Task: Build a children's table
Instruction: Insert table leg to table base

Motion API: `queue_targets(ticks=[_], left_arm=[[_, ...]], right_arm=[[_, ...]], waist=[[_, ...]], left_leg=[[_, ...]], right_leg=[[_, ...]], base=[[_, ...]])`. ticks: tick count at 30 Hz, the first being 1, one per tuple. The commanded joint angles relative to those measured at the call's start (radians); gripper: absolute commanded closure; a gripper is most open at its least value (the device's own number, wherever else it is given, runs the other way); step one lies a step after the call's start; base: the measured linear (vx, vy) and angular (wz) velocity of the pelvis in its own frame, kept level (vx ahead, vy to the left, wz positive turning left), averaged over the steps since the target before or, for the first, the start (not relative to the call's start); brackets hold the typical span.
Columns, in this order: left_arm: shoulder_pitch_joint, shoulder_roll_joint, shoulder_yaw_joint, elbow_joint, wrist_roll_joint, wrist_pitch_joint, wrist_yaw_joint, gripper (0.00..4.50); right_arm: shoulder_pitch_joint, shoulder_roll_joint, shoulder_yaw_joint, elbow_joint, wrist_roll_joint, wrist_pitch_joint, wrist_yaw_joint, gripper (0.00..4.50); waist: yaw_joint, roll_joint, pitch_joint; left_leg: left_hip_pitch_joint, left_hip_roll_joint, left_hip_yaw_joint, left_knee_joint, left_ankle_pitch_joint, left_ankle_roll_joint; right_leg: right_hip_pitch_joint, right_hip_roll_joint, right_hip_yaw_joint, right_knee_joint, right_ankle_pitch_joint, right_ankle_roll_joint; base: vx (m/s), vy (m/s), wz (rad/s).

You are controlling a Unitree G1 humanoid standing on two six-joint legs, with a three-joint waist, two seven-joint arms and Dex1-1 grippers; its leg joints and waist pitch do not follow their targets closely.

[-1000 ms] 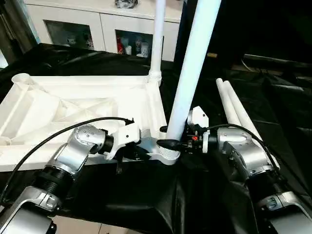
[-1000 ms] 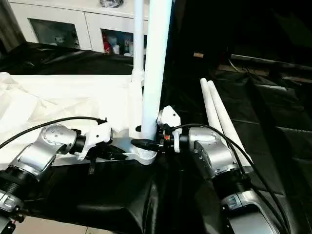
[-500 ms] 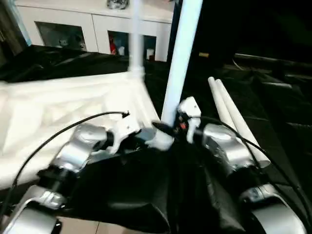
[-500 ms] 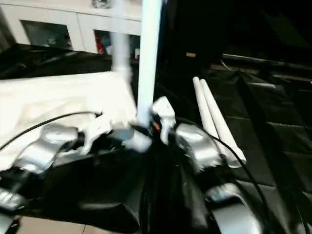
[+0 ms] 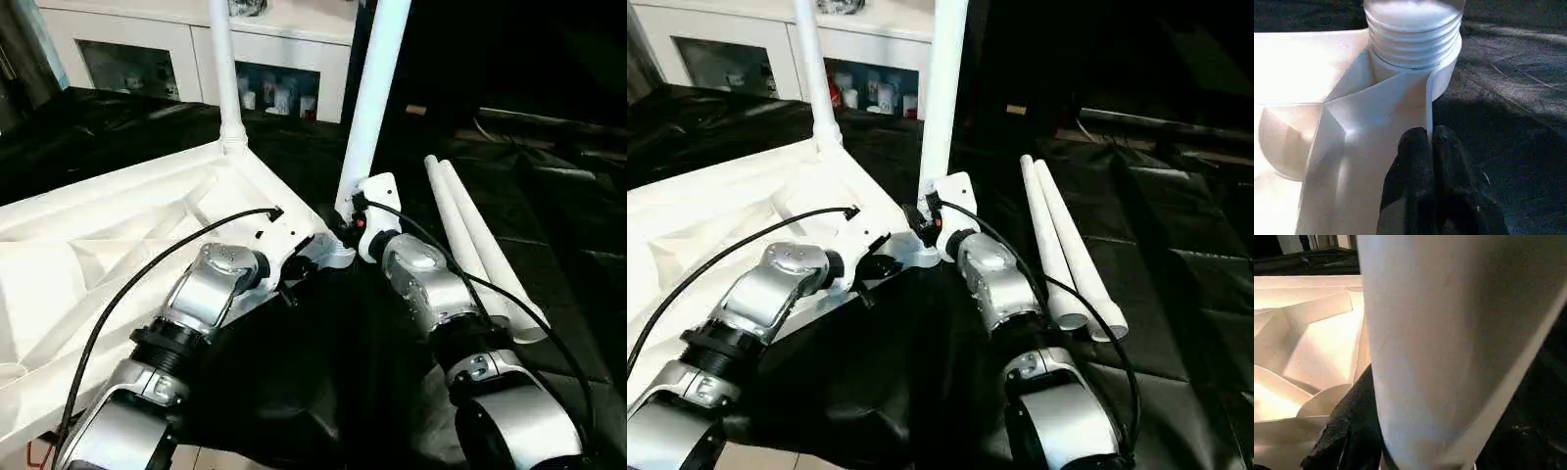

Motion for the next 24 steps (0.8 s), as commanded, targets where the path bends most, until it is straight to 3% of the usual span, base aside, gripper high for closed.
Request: queue_targets(ticks=[1,8,10,11,13,17,18,20,22,24], left_arm=[[-0.061,-0.043,-0.02,-0.051,-0.019,-0.009,-0.004,4.5],[-0.058,-0.032,-0.018,-0.055,-0.016,-0.011,-0.011,4.5],[-0.057,-0.022,-0.023,-0.055,-0.014,-0.035,-0.022,4.5],[-0.057,-0.018,-0.027,-0.055,-0.012,-0.048,-0.027,4.5],[-0.055,-0.004,-0.038,-0.057,-0.005,-0.068,-0.041,4.5],[-0.049,0.013,-0.043,-0.068,-0.007,-0.092,-0.066,4.5],[-0.044,0.022,-0.046,-0.075,-0.01,-0.099,-0.083,4.5],[-0.04,0.028,-0.047,-0.078,-0.011,-0.107,-0.093,4.5],[-0.028,0.049,-0.052,-0.084,-0.017,-0.14,-0.127,4.5],[-0.014,0.07,-0.054,-0.091,-0.028,-0.171,-0.163,4.5]], right_arm=[[0.04,0.06,0.044,0.113,-0.013,0.084,0.022,2.61],[0.03,0.059,0.033,0.125,-0.019,0.069,0.025,2.61],[0.023,0.06,0.008,0.122,0.002,0.064,0.046,2.05],[0.021,0.059,0.003,0.12,0.007,0.063,0.049,2.05],[0.008,0.052,-0.011,0.113,0.014,0.047,0.061,1.73],[0.0,0.034,-0.023,0.082,0.027,0.041,0.101,1.37],[0.001,0.02,-0.023,0.058,0.03,0.042,0.127,1.3],[0.003,0.01,-0.021,0.041,0.032,0.044,0.151,1.26],[0.02,-0.029,0.003,-0.026,0.031,0.054,0.233,1.06],[0.059,-0.077,0.047,-0.126,0.03,0.073,0.339,0.81]], waist=[[0.004,0.016,-0.049],[0.0,0.017,-0.047],[0.0,0.019,-0.048],[0.0,0.019,-0.048],[0.002,0.024,-0.051],[0.003,0.025,-0.054],[0.005,0.03,-0.052],[0.006,0.033,-0.052],[0.014,0.032,-0.052],[0.021,0.033,-0.056]], left_leg=[[-0.02,-0.001,0.015,-0.081,-0.199,0.019],[-0.02,0.0,0.014,-0.083,-0.219,0.017],[-0.02,0.001,0.014,-0.083,-0.212,0.017],[-0.02,0.001,0.014,-0.083,-0.212,0.02],[-0.018,0.001,0.015,-0.082,-0.195,0.024],[-0.021,0.001,0.017,-0.078,-0.143,0.033],[-0.021,0.0,0.019,-0.075,-0.115,0.043],[-0.02,0.001,0.019,-0.076,-0.116,0.044],[-0.018,0.003,0.02,-0.074,-0.103,0.054],[-0.018,0.001,0.023,-0.068,-0.039,0.074]], right_leg=[[0.063,-0.048,0.025,-0.076,-0.292,-0.185],[0.059,-0.048,0.025,-0.08,-0.317,-0.175],[0.06,-0.048,0.026,-0.077,-0.292,-0.183],[0.06,-0.047,0.025,-0.077,-0.286,-0.186],[0.06,-0.048,0.025,-0.074,-0.246,-0.204],[0.068,-0.048,0.025,-0.064,-0.157,-0.231],[0.071,-0.048,0.025,-0.061,-0.111,-0.252],[0.07,-0.048,0.025,-0.061,-0.11,-0.255],[0.073,-0.049,0.025,-0.06,-0.096,-0.263],[0.076,-0.046,0.025,-0.048,0.001,-0.282]], base=[[0.0,0.0,0.0],[0.0,0.0,0.0],[0.0,0.0,0.0],[0.0,0.0,0.0],[0.0,0.0,0.0],[0.0,0.0,0.0],[0.0,0.0,0.0],[0.0,0.0,0.0],[0.0,0.0,0.0],[0.0,0.0,0.0]])
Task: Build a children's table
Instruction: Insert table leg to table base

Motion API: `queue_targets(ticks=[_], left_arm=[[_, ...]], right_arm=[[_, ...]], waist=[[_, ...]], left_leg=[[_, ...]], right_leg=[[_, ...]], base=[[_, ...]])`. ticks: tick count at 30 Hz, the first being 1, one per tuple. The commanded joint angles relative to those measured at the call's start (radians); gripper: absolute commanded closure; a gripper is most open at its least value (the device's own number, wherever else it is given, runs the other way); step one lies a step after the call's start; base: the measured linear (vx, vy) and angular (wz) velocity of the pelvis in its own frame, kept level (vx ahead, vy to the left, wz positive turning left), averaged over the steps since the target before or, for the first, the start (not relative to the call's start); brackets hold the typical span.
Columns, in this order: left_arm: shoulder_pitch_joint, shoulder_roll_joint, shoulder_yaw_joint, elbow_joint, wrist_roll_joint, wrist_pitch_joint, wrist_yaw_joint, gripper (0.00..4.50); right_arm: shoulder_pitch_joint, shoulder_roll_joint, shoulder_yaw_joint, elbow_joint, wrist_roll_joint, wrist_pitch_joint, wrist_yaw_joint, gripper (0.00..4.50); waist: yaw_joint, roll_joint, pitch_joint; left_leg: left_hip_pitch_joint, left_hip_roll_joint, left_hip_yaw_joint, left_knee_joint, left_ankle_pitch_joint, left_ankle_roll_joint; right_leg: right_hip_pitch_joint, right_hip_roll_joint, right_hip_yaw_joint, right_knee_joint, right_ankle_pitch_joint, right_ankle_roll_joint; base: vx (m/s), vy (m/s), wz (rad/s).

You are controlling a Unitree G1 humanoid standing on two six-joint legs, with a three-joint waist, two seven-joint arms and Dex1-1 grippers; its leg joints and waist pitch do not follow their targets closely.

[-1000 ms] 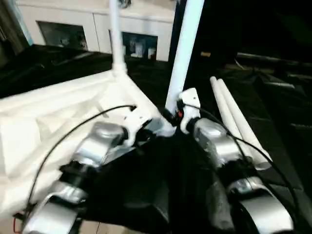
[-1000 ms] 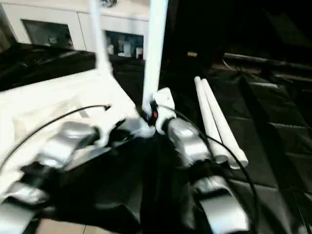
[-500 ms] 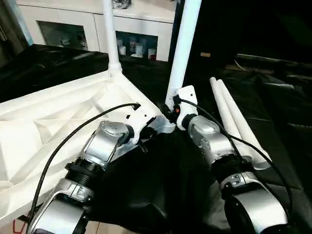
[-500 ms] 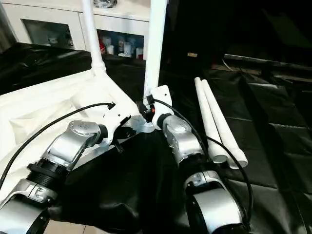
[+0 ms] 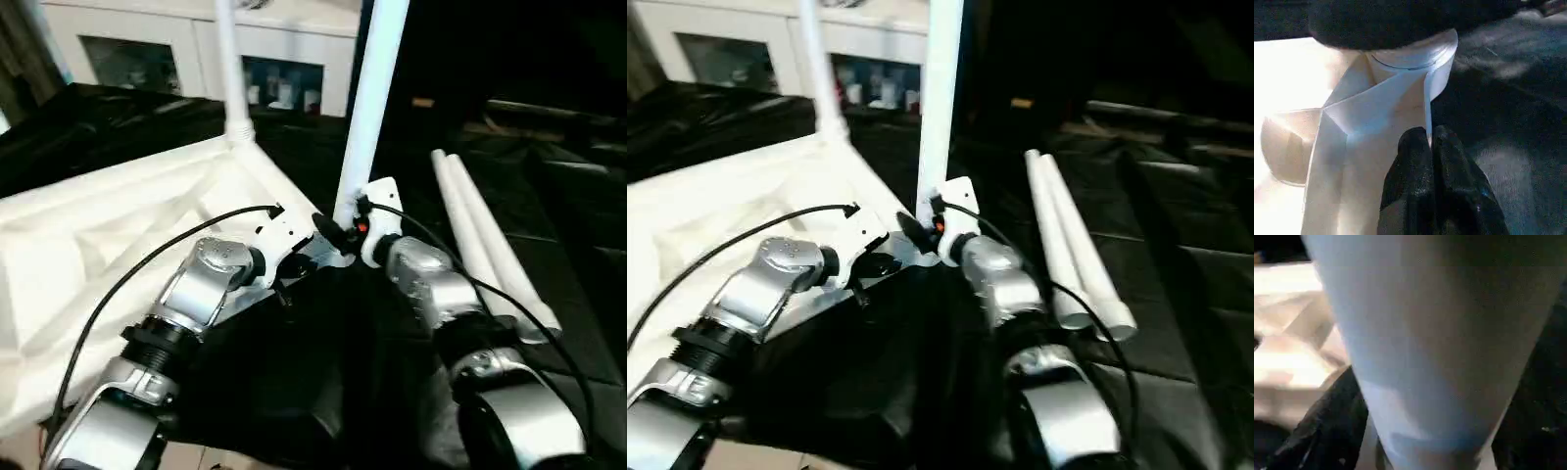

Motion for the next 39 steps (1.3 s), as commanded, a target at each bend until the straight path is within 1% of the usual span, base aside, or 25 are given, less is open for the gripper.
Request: queue_targets(ticks=[1,2,3,4,5,6,7,8,9,10,11,12,13,15,17,18,19,22,24,25,29,35,38,39], left_arm=[[-0.014,-0.006,-0.014,-0.068,-0.023,-0.062,-0.042,4.5],[-0.01,-0.001,-0.013,-0.07,-0.027,-0.07,-0.052,4.5],[0.001,0.02,-0.016,-0.074,-0.039,-0.111,-0.099,4.5],[0.002,0.021,-0.016,-0.074,-0.039,-0.115,-0.102,4.5],[0.009,0.031,-0.019,-0.077,-0.045,-0.144,-0.124,4.5],[0.018,0.04,-0.019,-0.083,-0.059,-0.163,-0.157,4.5],[0.021,0.044,-0.02,-0.086,-0.063,-0.163,-0.167,4.5],[0.026,0.051,-0.023,-0.091,-0.068,-0.175,-0.183,4.5],[0.036,0.067,-0.03,-0.1,-0.075,-0.197,-0.214,4.5],[0.043,0.075,-0.034,-0.103,-0.08,-0.215,-0.231,4.5],[0.047,0.08,-0.035,-0.105,-0.083,-0.227,-0.243,4.5],[0.054,0.089,-0.037,-0.109,-0.086,-0.241,-0.261,4.5],[0.057,0.093,-0.039,-0.111,-0.087,-0.243,-0.269,4.5],[0.071,0.107,-0.041,-0.125,-0.102,-0.258,-0.313,4.5],[0.076,0.113,-0.04,-0.129,-0.11,-0.257,-0.329,4.5],[0.078,0.116,-0.041,-0.131,-0.112,-0.261,-0.336,4.5],[0.081,0.119,-0.041,-0.133,-0.115,-0.264,-0.345,4.5],[0.087,0.127,-0.042,-0.136,-0.117,-0.273,-0.36,4.5],[0.087,0.128,-0.043,-0.135,-0.115,-0.276,-0.36,4.5],[0.087,0.128,-0.045,-0.131,-0.113,-0.278,-0.359,4.5],[0.087,0.127,-0.046,-0.121,-0.104,-0.286,-0.359,4.5],[0.094,0.126,-0.044,-0.122,-0.102,-0.282,-0.352,4.5],[0.085,0.104,-0.032,-0.085,-0.076,-0.251,-0.279,4.5],[0.068,0.073,-0.014,-0.048,-0.068,-0.225,-0.216,4.5]], right_arm=[[0.025,-0.01,0.054,-0.073,0.013,0.027,0.094,0.81],[0.038,-0.025,0.066,-0.103,0.014,0.032,0.124,0.81],[0.082,-0.084,0.101,-0.205,0.027,0.054,0.229,0.81],[0.085,-0.087,0.103,-0.211,0.028,0.055,0.235,0.81],[0.104,-0.115,0.117,-0.253,0.033,0.065,0.281,0.81],[0.128,-0.155,0.135,-0.306,0.039,0.08,0.347,0.81],[0.137,-0.169,0.142,-0.322,0.04,0.085,0.368,0.81],[0.146,-0.187,0.151,-0.339,0.039,0.087,0.391,0.81],[0.166,-0.225,0.169,-0.372,0.034,0.088,0.433,0.81],[0.175,-0.243,0.177,-0.386,0.029,0.084,0.449,0.81],[0.181,-0.255,0.181,-0.397,0.026,0.085,0.46,0.81],[0.19,-0.271,0.186,-0.412,0.022,0.091,0.47,0.81],[0.192,-0.276,0.186,-0.414,0.021,0.095,0.472,0.81],[0.204,-0.293,0.186,-0.434,0.024,0.109,0.481,0.81],[0.21,-0.302,0.186,-0.449,0.029,0.122,0.486,0.81],[0.213,-0.305,0.188,-0.453,0.027,0.126,0.488,0.81],[0.215,-0.309,0.19,-0.459,0.026,0.13,0.49,0.97],[0.226,-0.316,0.201,-0.473,0.021,0.14,0.495,0.97],[0.229,-0.315,0.206,-0.475,0.018,0.142,0.493,1.25],[0.23,-0.314,0.21,-0.474,0.014,0.141,0.494,1.25],[0.233,-0.309,0.216,-0.47,0.008,0.14,0.486,1.62],[0.246,-0.3,0.215,-0.472,0.02,0.152,0.477,1.76],[0.263,-0.261,0.198,-0.452,0.028,0.161,0.424,1.77],[0.258,-0.212,0.172,-0.398,0.012,0.155,0.327,1.77]], waist=[[0.005,0.014,-0.073],[0.006,0.014,-0.073],[0.009,0.015,-0.074],[0.014,0.015,-0.075],[0.013,0.015,-0.075],[0.017,0.015,-0.074],[0.02,0.013,-0.073],[0.022,0.013,-0.073],[0.024,0.013,-0.07],[0.024,0.013,-0.07],[0.022,0.012,-0.067],[0.023,0.012,-0.067],[0.02,0.014,-0.066],[0.021,0.012,-0.066],[0.02,0.014,-0.067],[0.021,0.014,-0.068],[0.02,0.013,-0.068],[0.021,0.015,-0.069],[0.021,0.014,-0.071],[0.021,0.015,-0.071],[0.022,0.014,-0.071],[0.023,0.014,-0.072],[0.021,0.014,-0.071],[0.021,0.014,-0.071]], left_leg=[[-0.009,0.0,0.023,-0.066,-0.029,0.074],[-0.01,0.001,0.023,-0.065,-0.015,0.078],[-0.009,0.0,0.022,-0.063,0.003,0.09],[-0.008,0.001,0.023,-0.061,0.01,0.097],[-0.009,0.002,0.023,-0.06,0.015,0.104],[-0.009,0.002,0.024,-0.06,0.013,0.117],[-0.009,0.004,0.024,-0.06,0.002,0.121],[-0.009,0.004,0.024,-0.061,-0.005,0.12],[-0.01,0.005,0.023,-0.063,-0.034,0.106],[-0.01,0.005,0.023,-0.063,-0.034,0.106],[-0.011,0.006,0.024,-0.064,-0.065,0.095],[-0.01,0.007,0.024,-0.066,-0.085,0.083],[-0.01,0.006,0.024,-0.067,-0.094,0.073],[-0.01,0.005,0.024,-0.066,-0.096,0.064],[-0.009,0.006,0.023,-0.066,-0.088,0.059],[-0.009,0.005,0.023,-0.065,-0.079,0.059],[-0.012,0.004,0.022,-0.066,-0.076,0.059],[-0.01,0.004,0.023,-0.065,-0.071,0.058],[-0.012,0.003,0.022,-0.063,-0.058,0.059],[-0.013,0.003,0.022,-0.063,-0.054,0.058],[-0.012,0.002,0.022,-0.062,-0.055,0.058],[-0.013,0.001,0.022,-0.06,-0.048,0.059],[-0.013,0.001,0.023,-0.06,-0.047,0.056],[-0.013,0.001,0.022,-0.061,-0.055,0.049]], right_leg=[[0.084,-0.046,0.027,-0.045,0.025,-0.284],[0.084,-0.046,0.027,-0.042,0.047,-0.289],[0.086,-0.045,0.025,-0.042,0.077,-0.293],[0.087,-0.045,0.025,-0.04,0.095,-0.294],[0.085,-0.045,0.025,-0.037,0.11,-0.299],[0.086,-0.045,0.025,-0.038,0.113,-0.3],[0.085,-0.046,0.025,-0.038,0.098,-0.3],[0.084,-0.047,0.024,-0.04,0.084,-0.3],[0.084,-0.049,0.024,-0.045,0.023,-0.291],[0.084,-0.049,0.024,-0.045,0.023,-0.291],[0.083,-0.051,0.025,-0.049,-0.024,-0.283],[0.082,-0.051,0.026,-0.052,-0.064,-0.271],[0.08,-0.049,0.026,-0.054,-0.084,-0.264],[0.08,-0.049,0.027,-0.055,-0.101,-0.257],[0.079,-0.049,0.027,-0.053,-0.092,-0.256],[0.08,-0.047,0.026,-0.051,-0.077,-0.255],[0.081,-0.046,0.026,-0.051,-0.072,-0.256],[0.08,-0.046,0.025,-0.049,-0.063,-0.258],[0.083,-0.046,0.025,-0.047,-0.044,-0.259],[0.084,-0.047,0.025,-0.046,-0.041,-0.259],[0.084,-0.046,0.025,-0.045,-0.038,-0.261],[0.086,-0.046,0.025,-0.043,-0.031,-0.261],[0.083,-0.045,0.025,-0.045,-0.035,-0.259],[0.084,-0.046,0.025,-0.046,-0.053,-0.256]], base=[[0.0,0.0,0.0],[0.0,0.0,0.0],[0.0,0.0,0.0],[0.0,0.0,0.0],[0.0,0.0,0.0],[0.0,0.0,0.0],[0.0,0.0,0.0],[0.0,0.0,0.0],[0.0,0.0,0.0],[0.0,0.0,0.0],[0.0,0.0,0.0],[0.0,0.0,0.0],[0.0,0.0,0.0],[0.0,0.0,0.0],[0.0,0.0,0.0],[0.0,0.0,0.0],[0.0,0.0,0.0],[0.0,0.0,0.0],[0.0,0.0,0.0],[0.0,0.0,0.0],[0.0,0.0,0.0],[0.0,0.0,0.0],[0.0,0.0,0.0],[0.0,0.0,0.0]])
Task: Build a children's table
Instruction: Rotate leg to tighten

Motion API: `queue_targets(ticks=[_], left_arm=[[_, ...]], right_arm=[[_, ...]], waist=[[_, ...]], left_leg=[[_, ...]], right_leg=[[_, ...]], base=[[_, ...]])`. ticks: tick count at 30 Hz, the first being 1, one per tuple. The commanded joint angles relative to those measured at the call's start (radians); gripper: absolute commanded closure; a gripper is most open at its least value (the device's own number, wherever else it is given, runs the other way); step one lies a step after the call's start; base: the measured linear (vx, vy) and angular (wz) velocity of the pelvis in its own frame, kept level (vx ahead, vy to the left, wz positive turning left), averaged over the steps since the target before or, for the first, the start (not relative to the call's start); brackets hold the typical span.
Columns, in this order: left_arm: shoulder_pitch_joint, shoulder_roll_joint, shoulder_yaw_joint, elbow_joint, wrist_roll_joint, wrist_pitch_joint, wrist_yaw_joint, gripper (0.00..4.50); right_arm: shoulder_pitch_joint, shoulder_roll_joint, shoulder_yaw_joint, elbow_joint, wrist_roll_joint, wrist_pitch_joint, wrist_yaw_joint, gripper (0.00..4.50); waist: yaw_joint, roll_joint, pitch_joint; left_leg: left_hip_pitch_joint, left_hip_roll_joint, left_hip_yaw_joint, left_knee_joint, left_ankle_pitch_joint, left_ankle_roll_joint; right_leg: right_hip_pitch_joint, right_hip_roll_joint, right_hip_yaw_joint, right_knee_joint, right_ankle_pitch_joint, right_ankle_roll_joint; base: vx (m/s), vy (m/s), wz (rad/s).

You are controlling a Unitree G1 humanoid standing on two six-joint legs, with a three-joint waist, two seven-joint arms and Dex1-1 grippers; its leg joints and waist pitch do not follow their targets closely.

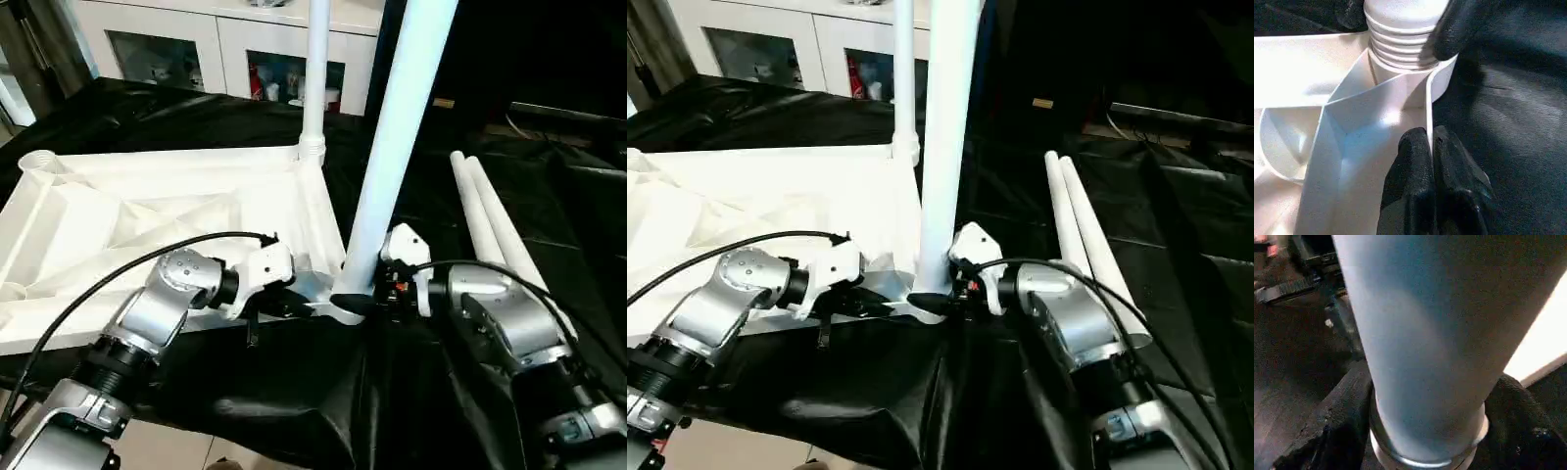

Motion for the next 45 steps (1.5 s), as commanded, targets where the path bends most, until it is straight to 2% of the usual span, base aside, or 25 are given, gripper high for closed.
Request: queue_targets(ticks=[1,3,4,5,6,7,8,9,14,15,16,18,21,26,30,35,39,44,45], left_arm=[[-0.037,-0.051,0.021,0.011,-0.012,0.006,0.074,4.5],[-0.054,-0.082,0.034,0.044,-0.008,0.026,0.126,4.5],[-0.062,-0.096,0.039,0.058,-0.005,0.035,0.149,4.5],[-0.081,-0.124,0.045,0.091,0.006,0.049,0.2,4.5],[-0.102,-0.156,0.051,0.129,0.017,0.068,0.258,4.5],[-0.111,-0.17,0.054,0.142,0.02,0.076,0.28,4.5],[-0.125,-0.195,0.058,0.164,0.025,0.088,0.318,4.5],[-0.133,-0.212,0.062,0.177,0.028,0.097,0.342,4.5],[-0.151,-0.249,0.057,0.183,0.042,0.125,0.37,4.5],[-0.151,-0.253,0.057,0.179,0.041,0.128,0.372,4.5],[-0.15,-0.254,0.056,0.177,0.041,0.125,0.368,4.5],[-0.143,-0.255,0.056,0.17,0.04,0.119,0.359,4.5],[-0.126,-0.238,0.048,0.162,0.042,0.089,0.336,4.5],[-0.092,-0.198,0.034,0.127,0.026,0.047,0.261,4.5],[-0.058,-0.148,0.017,0.091,0.017,-0.005,0.169,4.5],[-0.02,-0.094,-0.001,0.047,-0.001,-0.048,0.07,4.5],[0.021,-0.037,-0.007,-0.002,-0.027,-0.071,-0.035,4.5],[0.028,-0.01,-0.008,-0.011,-0.026,-0.069,-0.063,4.5],[0.029,-0.004,-0.008,-0.012,-0.027,-0.068,-0.069,4.5]], right_arm=[[0.002,0.04,0.007,0.045,-0.009,0.009,-0.07,1.77],[-0.017,0.089,-0.018,0.113,-0.027,0.004,-0.176,1.78],[-0.026,0.109,-0.029,0.143,-0.032,0.005,-0.22,1.78],[-0.048,0.156,-0.056,0.198,-0.029,0.01,-0.302,1.78],[-0.074,0.208,-0.081,0.257,-0.022,0.008,-0.38,1.78],[-0.086,0.228,-0.088,0.279,-0.02,0.005,-0.409,1.78],[-0.109,0.261,-0.096,0.319,-0.022,-0.001,-0.456,1.78],[-0.126,0.283,-0.101,0.346,-0.027,-0.004,-0.488,1.78],[-0.199,0.339,-0.119,0.443,-0.037,-0.028,-0.55,1.78],[-0.208,0.347,-0.124,0.454,-0.032,-0.032,-0.544,1.43],[-0.211,0.35,-0.129,0.459,-0.03,-0.034,-0.538,1.22],[-0.218,0.356,-0.135,0.469,-0.029,-0.041,-0.52,1.06],[-0.214,0.334,-0.104,0.464,-0.062,-0.07,-0.494,0.74],[-0.184,0.277,-0.06,0.405,-0.075,-0.106,-0.384,0.74],[-0.134,0.186,-0.022,0.32,-0.082,-0.143,-0.231,0.74],[-0.092,0.107,-0.017,0.231,-0.044,-0.141,-0.084,0.74],[-0.041,0.024,-0.003,0.131,0.0,-0.109,0.05,0.74],[-0.017,-0.01,0.004,0.08,0.014,-0.096,0.108,0.74],[-0.014,-0.015,0.004,0.072,0.018,-0.089,0.119,0.88]], waist=[[-0.002,0.008,-0.071],[-0.007,0.008,-0.064],[-0.008,0.009,-0.061],[-0.011,0.007,-0.064],[-0.017,0.008,-0.061],[-0.019,0.007,-0.063],[-0.023,0.007,-0.064],[-0.026,0.007,-0.063],[-0.03,0.009,-0.064],[-0.03,0.005,-0.065],[-0.028,0.006,-0.065],[-0.029,0.006,-0.066],[-0.027,0.009,-0.067],[-0.026,0.006,-0.069],[-0.023,0.007,-0.071],[-0.021,0.009,-0.068],[-0.016,0.008,-0.066],[-0.013,0.008,-0.064],[-0.011,0.008,-0.064]], left_leg=[[-0.008,0.0,0.023,-0.067,-0.067,0.042],[-0.004,-0.003,0.022,-0.072,-0.146,0.013],[-0.003,-0.003,0.02,-0.075,-0.164,0.005],[-0.006,-0.006,0.017,-0.075,-0.165,-0.005],[-0.005,-0.007,0.018,-0.076,-0.171,-0.01],[-0.003,-0.01,0.018,-0.074,-0.177,-0.013],[-0.006,-0.01,0.015,-0.075,-0.178,-0.016],[-0.006,-0.01,0.015,-0.075,-0.184,-0.014],[-0.009,-0.01,0.014,-0.076,-0.195,0.0],[-0.008,-0.009,0.016,-0.074,-0.198,0.006],[-0.008,-0.009,0.016,-0.075,-0.195,0.01],[-0.01,-0.008,0.015,-0.076,-0.184,0.016],[-0.006,-0.007,0.018,-0.074,-0.184,0.021],[-0.011,-0.007,0.018,-0.073,-0.151,0.039],[-0.011,-0.004,0.02,-0.073,-0.125,0.062],[-0.008,0.002,0.02,-0.075,-0.154,0.067],[-0.006,0.002,0.02,-0.077,-0.167,0.064],[-0.005,0.002,0.021,-0.078,-0.176,0.061],[-0.004,0.002,0.02,-0.078,-0.175,0.057]], right_leg=[[0.081,-0.045,0.026,-0.053,-0.067,-0.254],[0.077,-0.047,0.026,-0.069,-0.225,-0.219],[0.077,-0.046,0.026,-0.073,-0.262,-0.208],[0.082,-0.047,0.026,-0.074,-0.3,-0.186],[0.074,-0.046,0.027,-0.08,-0.333,-0.172],[0.074,-0.046,0.027,-0.082,-0.351,-0.166],[0.076,-0.045,0.026,-0.082,-0.366,-0.158],[0.073,-0.045,0.026,-0.084,-0.374,-0.155],[0.073,-0.044,0.024,-0.085,-0.369,-0.158],[0.071,-0.044,0.025,-0.086,-0.365,-0.161],[0.071,-0.044,0.025,-0.085,-0.359,-0.163],[0.074,-0.045,0.025,-0.082,-0.329,-0.173],[0.07,-0.045,0.026,-0.082,-0.31,-0.187],[0.078,-0.045,0.026,-0.076,-0.246,-0.202],[0.08,-0.045,0.027,-0.07,-0.185,-0.224],[0.077,-0.046,0.026,-0.073,-0.213,-0.229],[0.076,-0.046,0.027,-0.076,-0.252,-0.214],[0.072,-0.045,0.027,-0.08,-0.289,-0.201],[0.071,-0.045,0.028,-0.081,-0.303,-0.193]], base=[[0.0,0.0,0.0],[0.0,0.0,0.0],[0.0,0.0,0.0],[0.0,0.0,0.0],[0.0,0.0,0.0],[0.0,0.0,0.0],[0.0,0.0,0.0],[0.0,0.0,0.0],[0.0,0.0,0.0],[0.0,0.0,0.0],[0.0,0.0,0.0],[0.0,0.0,0.0],[0.0,0.0,0.0],[0.0,0.0,0.0],[0.0,0.0,0.0],[0.0,0.0,0.0],[0.0,0.0,0.0],[0.0,0.0,0.0],[0.0,0.0,0.0]])
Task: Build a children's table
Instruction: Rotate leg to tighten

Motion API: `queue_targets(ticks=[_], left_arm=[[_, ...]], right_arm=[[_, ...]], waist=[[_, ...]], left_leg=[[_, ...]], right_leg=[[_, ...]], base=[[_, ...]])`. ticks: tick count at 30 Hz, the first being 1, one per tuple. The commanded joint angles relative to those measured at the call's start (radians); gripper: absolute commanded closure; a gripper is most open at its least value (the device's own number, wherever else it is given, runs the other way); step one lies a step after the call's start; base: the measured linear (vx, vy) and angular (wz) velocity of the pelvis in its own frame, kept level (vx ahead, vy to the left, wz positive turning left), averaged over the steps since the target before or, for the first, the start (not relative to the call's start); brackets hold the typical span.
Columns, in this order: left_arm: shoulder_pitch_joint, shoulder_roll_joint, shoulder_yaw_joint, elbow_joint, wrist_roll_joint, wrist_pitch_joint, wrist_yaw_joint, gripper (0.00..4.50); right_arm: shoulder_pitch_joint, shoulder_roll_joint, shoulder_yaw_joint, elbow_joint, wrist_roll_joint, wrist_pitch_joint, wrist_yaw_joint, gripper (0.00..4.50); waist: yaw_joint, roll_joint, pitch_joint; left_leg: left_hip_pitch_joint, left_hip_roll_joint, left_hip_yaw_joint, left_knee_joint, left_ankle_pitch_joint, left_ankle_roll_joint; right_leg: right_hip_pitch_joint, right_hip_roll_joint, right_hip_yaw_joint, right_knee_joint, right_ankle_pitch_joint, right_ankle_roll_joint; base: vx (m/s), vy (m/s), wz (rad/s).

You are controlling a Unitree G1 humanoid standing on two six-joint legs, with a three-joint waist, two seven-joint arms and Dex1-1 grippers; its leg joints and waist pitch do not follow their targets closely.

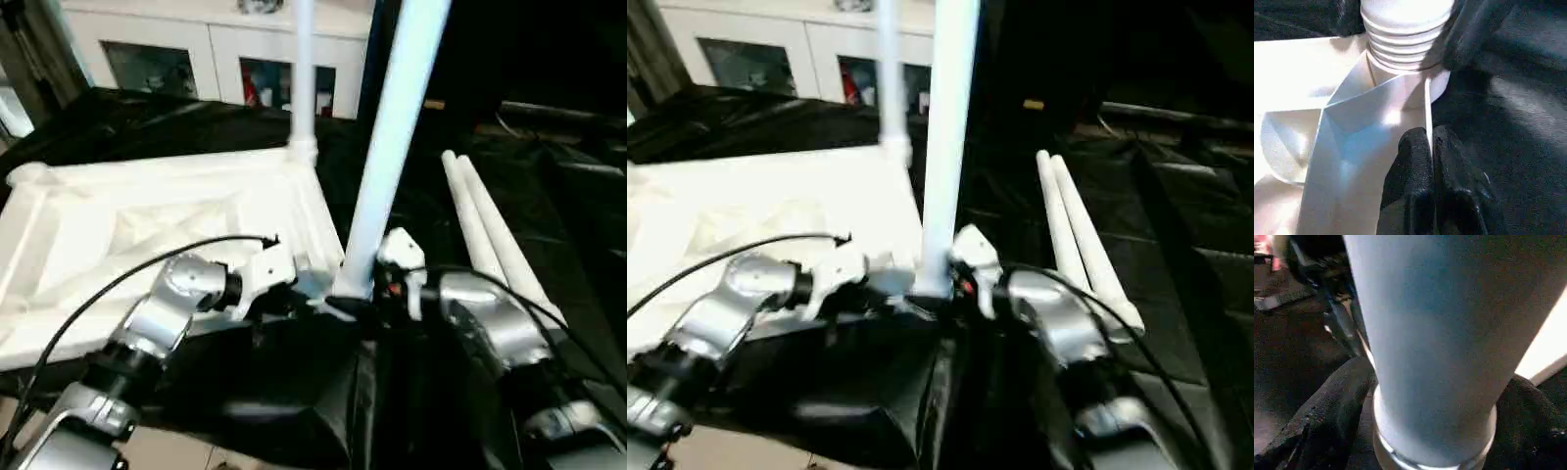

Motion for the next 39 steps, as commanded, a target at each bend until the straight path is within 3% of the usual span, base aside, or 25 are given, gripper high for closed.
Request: queue_targets(ticks=[1,10,15,21,23,25,28,30,33,39], left_arm=[[0.008,-0.005,-0.018,-0.025,-0.032,-0.023,-0.033,4.5],[0.018,0.013,-0.021,-0.024,-0.026,-0.02,-0.052,4.5],[0.005,-0.01,-0.01,0.007,-0.004,-0.026,0.01,4.5],[-0.062,-0.113,0.045,0.077,0.002,0.056,0.188,4.5],[-0.104,-0.164,0.064,0.108,0.003,0.106,0.263,4.5],[-0.128,-0.19,0.072,0.131,0.008,0.119,0.303,4.5],[-0.157,-0.22,0.078,0.163,0.021,0.119,0.354,4.5],[-0.18,-0.249,0.077,0.187,0.026,0.111,0.381,4.5],[-0.186,-0.258,0.074,0.194,0.033,0.1,0.385,4.5],[-0.149,-0.229,0.044,0.16,0.03,0.057,0.319,4.5]], right_arm=[[0.009,-0.012,0.011,-0.032,0.01,0.018,0.026,0.88],[0.023,-0.022,0.032,-0.064,0.016,0.055,0.056,1.65],[0.028,0.004,0.023,-0.042,0.002,0.052,0.002,1.76],[-0.005,0.145,-0.044,0.085,-0.038,0.093,-0.32,1.78],[-0.041,0.221,-0.08,0.156,-0.041,0.12,-0.47,1.78],[-0.064,0.261,-0.096,0.193,-0.046,0.126,-0.546,1.78],[-0.099,0.31,-0.12,0.243,-0.047,0.134,-0.633,1.78],[-0.131,0.347,-0.111,0.281,-0.058,0.09,-0.646,1.78],[-0.142,0.361,-0.114,0.291,-0.052,0.084,-0.637,1.08],[-0.137,0.328,-0.064,0.256,-0.078,0.056,-0.538,0.62]], waist=[[0.0,-0.001,-0.061],[0.002,0.0,-0.064],[0.004,-0.001,-0.062],[-0.001,-0.003,-0.057],[-0.011,0.0,-0.055],[-0.015,-0.003,-0.057],[-0.016,-0.002,-0.059],[-0.016,0.0,-0.06],[-0.014,0.002,-0.063],[-0.011,0.002,-0.066]], left_leg=[[-0.014,0.002,0.02,-0.071,-0.175,0.061],[-0.016,0.002,0.019,-0.07,-0.143,0.056],[-0.017,0.001,0.019,-0.069,-0.15,0.052],[-0.012,-0.005,0.015,-0.075,-0.21,0.018],[-0.013,-0.013,0.013,-0.073,-0.218,0.003],[-0.021,-0.012,0.01,-0.074,-0.211,0.006],[-0.016,-0.014,0.012,-0.072,-0.211,0.013],[-0.016,-0.01,0.012,-0.073,-0.211,0.018],[-0.018,-0.008,0.015,-0.074,-0.187,0.024],[-0.02,-0.007,0.017,-0.071,-0.155,0.039]], right_leg=[[0.067,-0.045,0.026,-0.076,-0.308,-0.193],[0.07,-0.044,0.024,-0.07,-0.253,-0.204],[0.069,-0.045,0.025,-0.073,-0.276,-0.197],[0.061,-0.046,0.023,-0.091,-0.469,-0.124],[0.057,-0.044,0.019,-0.098,-0.531,-0.098],[0.062,-0.046,0.018,-0.1,-0.549,-0.079],[0.056,-0.045,0.019,-0.104,-0.546,-0.076],[0.054,-0.044,0.02,-0.098,-0.49,-0.097],[0.062,-0.043,0.023,-0.085,-0.361,-0.147],[0.071,-0.046,0.024,-0.075,-0.266,-0.192]], base=[[0.0,0.0,0.0],[0.0,0.0,0.0],[0.0,0.0,0.0],[0.0,0.0,0.0],[0.0,0.0,0.0],[0.0,0.0,0.0],[0.0,0.0,0.0],[0.0,0.0,0.0],[0.0,0.0,0.0],[0.0,0.0,0.0]])
